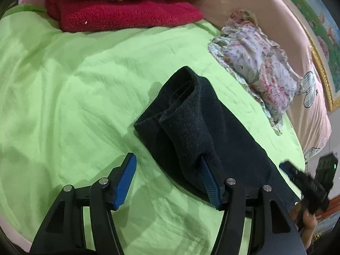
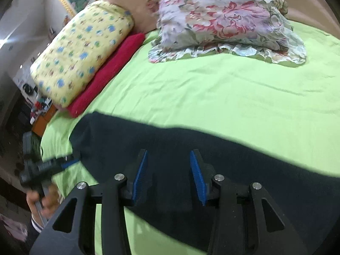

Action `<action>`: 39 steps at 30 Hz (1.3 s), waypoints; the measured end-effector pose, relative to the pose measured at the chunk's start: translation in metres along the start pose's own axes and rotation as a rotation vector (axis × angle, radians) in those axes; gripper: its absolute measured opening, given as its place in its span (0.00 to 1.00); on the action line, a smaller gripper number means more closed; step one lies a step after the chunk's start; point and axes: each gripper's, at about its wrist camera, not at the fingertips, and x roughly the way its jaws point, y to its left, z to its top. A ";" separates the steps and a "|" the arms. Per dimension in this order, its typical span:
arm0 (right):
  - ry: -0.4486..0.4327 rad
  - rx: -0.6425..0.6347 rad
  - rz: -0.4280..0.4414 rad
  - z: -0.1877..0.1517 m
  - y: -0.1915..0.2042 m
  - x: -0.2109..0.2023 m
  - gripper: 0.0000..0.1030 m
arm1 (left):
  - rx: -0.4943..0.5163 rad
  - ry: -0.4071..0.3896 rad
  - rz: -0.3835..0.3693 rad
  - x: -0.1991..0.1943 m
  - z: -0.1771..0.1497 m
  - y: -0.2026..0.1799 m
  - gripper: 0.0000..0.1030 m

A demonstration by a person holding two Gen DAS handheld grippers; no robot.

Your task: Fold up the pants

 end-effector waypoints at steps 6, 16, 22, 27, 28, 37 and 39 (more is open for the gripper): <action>0.088 -0.004 -0.023 0.046 -0.010 0.054 0.43 | -0.023 0.023 0.013 0.014 0.008 -0.001 0.60; 0.268 -0.157 -0.020 0.031 0.007 0.094 0.19 | 0.021 0.001 0.040 0.032 0.013 -0.013 0.37; 0.142 -0.199 -0.067 0.034 0.021 0.065 0.13 | 0.052 -0.076 -0.061 -0.011 0.012 -0.022 0.21; 0.104 -0.198 -0.109 0.038 0.023 0.069 0.11 | 0.097 -0.086 -0.079 -0.022 0.010 -0.019 0.21; 0.116 -0.188 -0.113 0.036 0.021 0.076 0.11 | 0.102 -0.062 -0.058 -0.015 0.010 -0.017 0.21; 0.009 -0.066 -0.107 0.015 0.011 0.039 0.52 | 0.141 -0.110 0.060 -0.032 -0.001 -0.001 0.48; -0.052 -0.037 -0.096 0.004 0.005 0.010 0.53 | 0.156 -0.140 0.081 -0.044 -0.004 -0.002 0.49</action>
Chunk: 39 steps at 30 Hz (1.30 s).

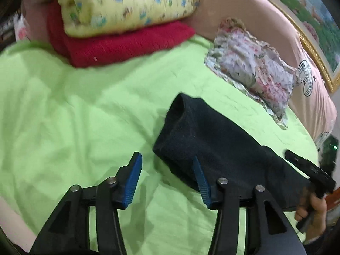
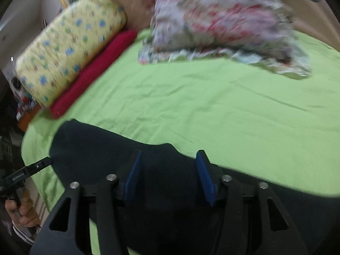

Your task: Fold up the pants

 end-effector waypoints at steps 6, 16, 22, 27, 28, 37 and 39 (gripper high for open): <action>-0.061 0.092 -0.008 -0.032 -0.030 -0.050 0.54 | 0.033 0.034 -0.066 -0.004 -0.002 -0.028 0.55; -0.164 0.319 -0.099 -0.096 -0.105 -0.133 0.54 | 0.208 0.124 -0.200 0.016 -0.019 -0.133 0.63; -0.232 0.422 -0.190 -0.125 -0.143 -0.174 0.54 | 0.350 0.173 -0.269 0.026 -0.035 -0.209 0.68; -0.259 0.513 -0.223 -0.149 -0.172 -0.194 0.54 | 0.460 0.214 -0.336 0.034 -0.045 -0.271 0.69; -0.263 0.528 -0.235 -0.153 -0.178 -0.198 0.54 | 0.486 0.216 -0.345 0.035 -0.047 -0.285 0.69; -0.305 0.617 -0.274 -0.166 -0.211 -0.219 0.54 | 0.671 0.268 -0.415 0.050 -0.066 -0.373 0.73; -0.309 0.622 -0.279 -0.166 -0.215 -0.220 0.54 | 0.690 0.283 -0.427 0.055 -0.070 -0.386 0.73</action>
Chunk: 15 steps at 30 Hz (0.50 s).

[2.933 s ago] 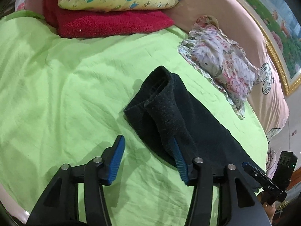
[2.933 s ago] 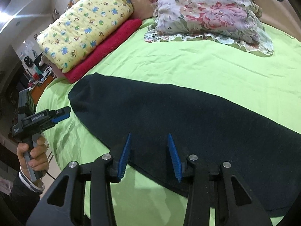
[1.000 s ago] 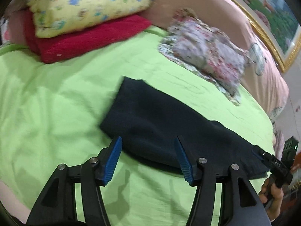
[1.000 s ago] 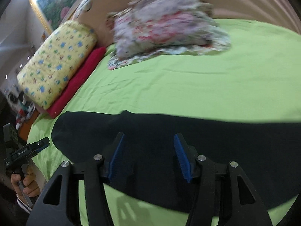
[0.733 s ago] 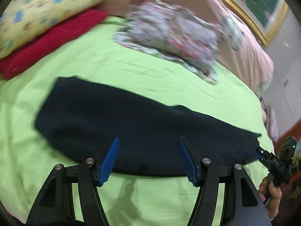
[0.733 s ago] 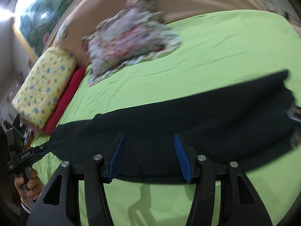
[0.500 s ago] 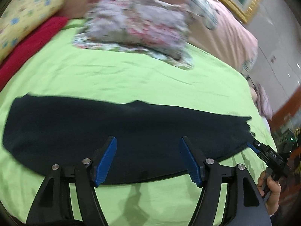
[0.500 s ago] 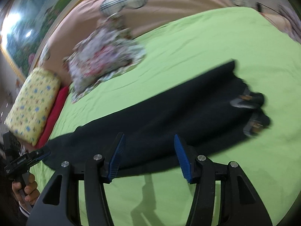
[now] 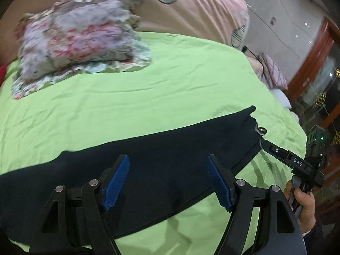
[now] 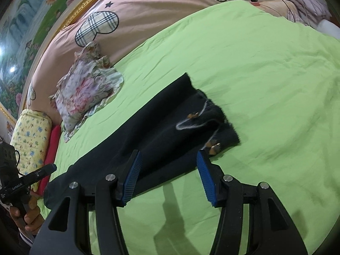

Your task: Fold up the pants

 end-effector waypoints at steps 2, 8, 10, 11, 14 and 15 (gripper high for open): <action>-0.006 0.004 -0.003 0.001 -0.004 -0.001 0.54 | 0.006 0.010 -0.013 0.006 0.005 -0.004 0.73; -0.023 0.038 0.012 0.010 -0.011 0.006 0.54 | 0.012 0.031 -0.037 0.022 0.017 -0.011 0.73; -0.009 0.045 0.013 0.013 -0.013 0.014 0.54 | 0.012 0.040 -0.046 0.027 0.021 -0.012 0.73; -0.005 0.054 0.013 0.013 -0.015 0.017 0.54 | 0.016 0.046 -0.049 0.031 0.023 -0.014 0.73; -0.003 0.105 0.028 0.015 -0.023 0.026 0.49 | 0.038 0.065 -0.057 0.040 0.031 -0.021 0.73; -0.008 0.113 0.029 0.016 -0.024 0.027 0.37 | 0.048 0.072 -0.060 0.044 0.034 -0.024 0.73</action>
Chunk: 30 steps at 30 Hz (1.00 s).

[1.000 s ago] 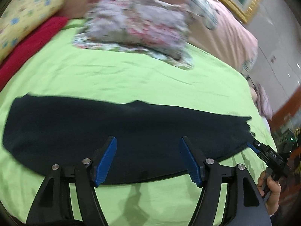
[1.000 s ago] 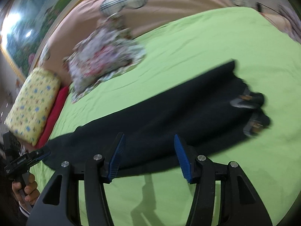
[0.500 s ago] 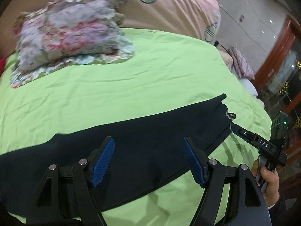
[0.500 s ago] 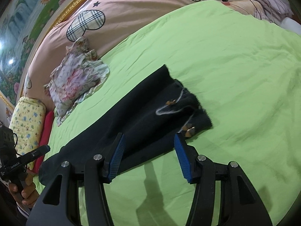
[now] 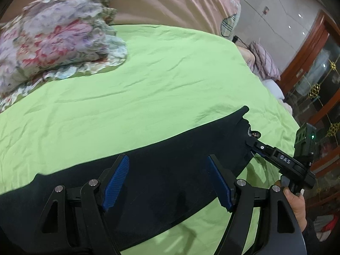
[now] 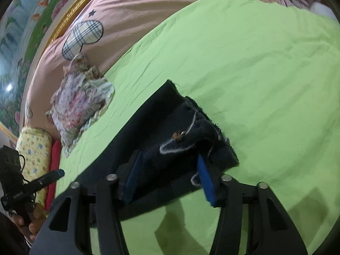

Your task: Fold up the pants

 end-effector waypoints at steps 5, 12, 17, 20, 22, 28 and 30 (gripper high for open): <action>-0.018 0.015 0.030 0.002 -0.007 -0.004 0.06 | 0.072 0.040 -0.020 0.021 0.019 -0.022 0.74; -0.009 0.015 0.052 -0.005 -0.013 -0.023 0.06 | 0.183 0.113 -0.080 0.061 0.045 -0.060 0.74; 0.013 0.053 0.045 -0.010 -0.023 -0.024 0.06 | 0.283 0.195 -0.111 0.097 0.052 -0.091 0.74; 0.007 0.072 0.004 -0.010 -0.029 -0.026 0.13 | 0.364 0.236 -0.109 0.119 0.054 -0.108 0.74; 0.003 0.081 -0.039 -0.009 -0.034 -0.027 0.13 | 0.406 0.259 -0.112 0.133 0.054 -0.118 0.74; 0.018 0.195 0.064 -0.008 -0.056 -0.025 0.14 | 0.423 0.344 -0.155 0.171 0.058 -0.122 0.70; 0.027 0.227 0.082 -0.009 -0.060 -0.023 0.15 | 0.404 0.355 -0.192 0.174 0.061 -0.117 0.69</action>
